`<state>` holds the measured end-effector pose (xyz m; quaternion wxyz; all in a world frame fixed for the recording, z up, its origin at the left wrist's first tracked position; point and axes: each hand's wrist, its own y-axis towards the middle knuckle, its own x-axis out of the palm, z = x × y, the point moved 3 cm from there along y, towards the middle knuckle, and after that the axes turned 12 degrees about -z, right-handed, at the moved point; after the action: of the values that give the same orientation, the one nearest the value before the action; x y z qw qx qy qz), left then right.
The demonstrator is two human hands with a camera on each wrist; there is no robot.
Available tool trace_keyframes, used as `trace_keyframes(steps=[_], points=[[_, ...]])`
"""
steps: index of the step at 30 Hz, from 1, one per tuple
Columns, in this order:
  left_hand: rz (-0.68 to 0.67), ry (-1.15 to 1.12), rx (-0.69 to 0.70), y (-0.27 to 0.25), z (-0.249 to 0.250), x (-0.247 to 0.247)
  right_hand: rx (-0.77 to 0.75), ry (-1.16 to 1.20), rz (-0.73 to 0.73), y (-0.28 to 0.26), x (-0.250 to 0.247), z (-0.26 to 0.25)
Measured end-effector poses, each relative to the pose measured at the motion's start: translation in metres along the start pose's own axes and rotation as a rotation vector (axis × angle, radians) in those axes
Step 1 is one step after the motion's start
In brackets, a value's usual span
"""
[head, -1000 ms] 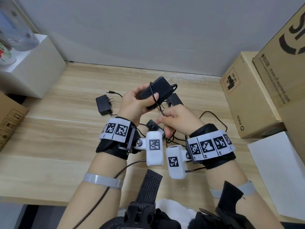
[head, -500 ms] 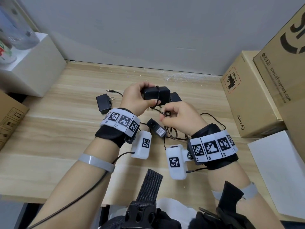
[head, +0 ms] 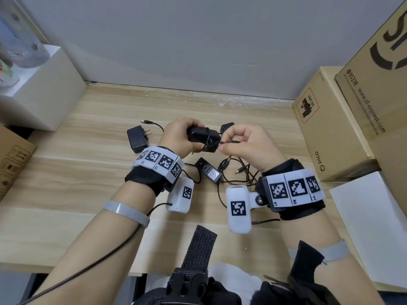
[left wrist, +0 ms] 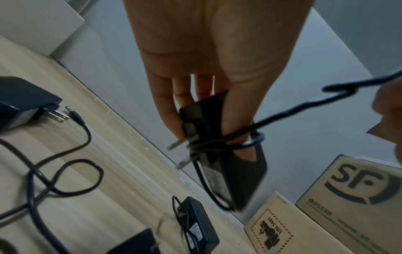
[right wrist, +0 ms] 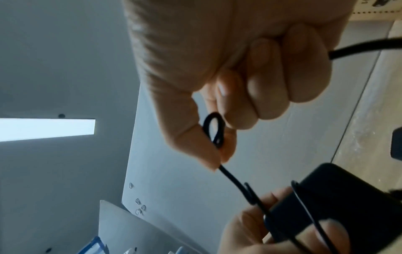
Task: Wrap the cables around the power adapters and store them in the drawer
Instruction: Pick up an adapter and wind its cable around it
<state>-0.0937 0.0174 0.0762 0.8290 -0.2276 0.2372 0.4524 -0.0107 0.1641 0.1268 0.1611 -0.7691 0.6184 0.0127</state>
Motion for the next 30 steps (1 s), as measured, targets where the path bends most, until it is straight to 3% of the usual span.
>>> trace_keyframes(steps=[6,12,23,26,30], points=[[-0.427,-0.039,0.063,-0.007,0.005,0.008,-0.09,0.033,0.257,0.008,-0.021,0.005],[-0.565,-0.156,0.116,-0.008,0.01,-0.001,-0.042,-0.077,0.361,0.01,-0.029,0.019],[-0.682,-0.318,0.134,-0.013,0.005,-0.006,0.097,-0.245,0.511,0.02,-0.041,0.041],[-0.616,-0.549,0.167,-0.012,0.009,-0.005,0.122,-0.252,0.437,0.023,-0.032,0.047],[-0.411,-0.994,0.162,-0.005,0.006,-0.001,0.152,-0.323,0.224,0.027,-0.014,0.048]])
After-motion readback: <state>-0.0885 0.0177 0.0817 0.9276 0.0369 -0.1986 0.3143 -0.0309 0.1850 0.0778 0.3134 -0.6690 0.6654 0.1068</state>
